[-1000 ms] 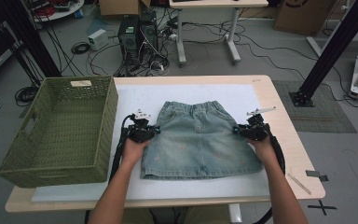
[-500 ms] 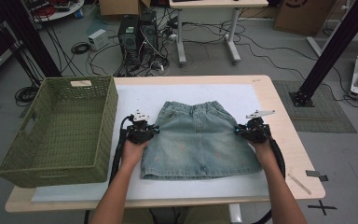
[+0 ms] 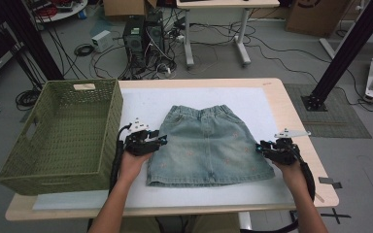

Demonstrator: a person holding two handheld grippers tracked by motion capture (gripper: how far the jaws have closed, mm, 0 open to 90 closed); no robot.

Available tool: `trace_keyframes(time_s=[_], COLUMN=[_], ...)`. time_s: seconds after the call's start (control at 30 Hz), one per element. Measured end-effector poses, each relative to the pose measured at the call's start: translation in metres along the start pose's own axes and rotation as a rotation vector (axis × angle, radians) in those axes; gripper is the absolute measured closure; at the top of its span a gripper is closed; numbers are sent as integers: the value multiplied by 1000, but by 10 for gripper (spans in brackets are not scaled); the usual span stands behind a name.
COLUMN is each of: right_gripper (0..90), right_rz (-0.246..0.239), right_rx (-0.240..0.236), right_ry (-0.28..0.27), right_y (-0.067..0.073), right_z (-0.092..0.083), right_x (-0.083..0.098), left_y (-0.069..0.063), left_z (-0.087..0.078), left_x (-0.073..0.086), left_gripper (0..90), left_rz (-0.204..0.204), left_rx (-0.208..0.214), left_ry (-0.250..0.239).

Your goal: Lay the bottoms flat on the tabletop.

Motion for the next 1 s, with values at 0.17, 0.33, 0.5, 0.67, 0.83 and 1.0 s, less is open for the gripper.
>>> trace_keyframes(time_s=[0.17, 0.33, 0.5, 0.67, 0.83, 1.0], right_gripper=[741, 882, 824, 660, 602, 592], right_rz=[-9, -38, -32, -16, -8, -31], right_rx=[-2, 49, 47, 39, 55, 44], right_ry=[74, 78, 57, 9, -6, -44], right_y=[6, 1, 2, 3, 5, 20], right_z=[0, -4, -5, -14, -21, -28], right_x=[16, 18, 18, 16, 20, 20], left_y=[-7, -13, -20, -24, -28, -34], left_z=[0, -5, -14, -20, -25, -27], left_x=[12, 20, 25, 33, 42, 51], left_gripper=[551, 542, 550, 561, 563, 581], left_rz=[-4, 9, 19, 21, 31, 35], left_rx=[12, 6, 13, 15, 2, -5], left_ry=[26, 46, 33, 44, 80, 120])
Point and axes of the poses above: each handheld gripper's, and its own axes: z roughly forward along the jaws, x roughly out of its underside, y roughly to its left, the point moved 9 cm from there along z, roughly forward along the jaws, and after that the axes turned 3 degrees about y, right-handed, at the moved point
